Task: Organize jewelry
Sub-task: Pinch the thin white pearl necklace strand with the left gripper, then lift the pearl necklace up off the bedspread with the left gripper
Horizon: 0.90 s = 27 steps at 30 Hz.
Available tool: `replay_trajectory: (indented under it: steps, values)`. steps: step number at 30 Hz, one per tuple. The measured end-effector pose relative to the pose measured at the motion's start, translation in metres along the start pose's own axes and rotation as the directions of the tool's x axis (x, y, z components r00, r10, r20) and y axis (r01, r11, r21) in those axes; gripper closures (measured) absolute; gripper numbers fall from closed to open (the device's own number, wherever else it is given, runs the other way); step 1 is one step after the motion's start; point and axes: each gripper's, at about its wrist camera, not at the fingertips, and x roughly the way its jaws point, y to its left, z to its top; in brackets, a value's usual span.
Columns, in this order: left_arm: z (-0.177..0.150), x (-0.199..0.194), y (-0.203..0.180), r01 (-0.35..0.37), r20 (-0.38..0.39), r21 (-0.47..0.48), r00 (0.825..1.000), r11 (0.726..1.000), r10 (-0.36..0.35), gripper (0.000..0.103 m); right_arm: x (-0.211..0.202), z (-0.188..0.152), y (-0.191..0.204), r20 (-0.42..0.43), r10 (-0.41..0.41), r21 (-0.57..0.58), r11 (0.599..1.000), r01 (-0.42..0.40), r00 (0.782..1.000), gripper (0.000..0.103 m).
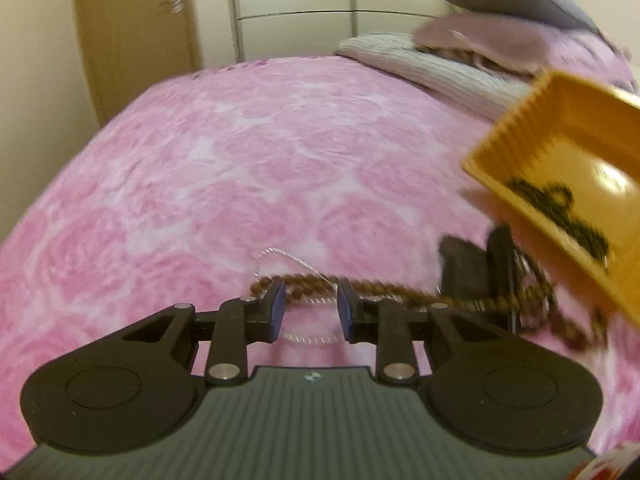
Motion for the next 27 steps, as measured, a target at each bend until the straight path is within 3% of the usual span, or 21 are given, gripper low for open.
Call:
replay_trajectory:
  steps: [4, 12, 25, 27]
  values:
    - [0.008, 0.011, 0.012, 0.024, -0.011, -0.114, 1.000, 0.993, -0.026, 0.078, 0.001, 0.001, -0.001, -0.001, 0.000, -0.002, 1.000, 0.000, 1.000, 0.100]
    - [0.015, 0.023, 0.022, 0.043, -0.028, -0.221, 0.998, 0.974, -0.051, 0.079, 0.001, 0.002, 0.000, 0.001, 0.000, -0.005, 1.000, 0.000, 1.000, 0.100]
    - [0.020, 0.034, 0.006, 0.078, -0.035, -0.174, 0.996, 0.982, -0.086, 0.079, 0.002, 0.004, 0.001, -0.002, -0.005, -0.006, 1.000, 0.004, 1.000, 0.100]
    - [0.021, 0.036, 0.007, 0.068, -0.044, -0.174, 0.996, 0.983, -0.076, 0.085, 0.003, 0.004, 0.001, -0.003, -0.005, -0.005, 1.000, 0.005, 1.000, 0.100]
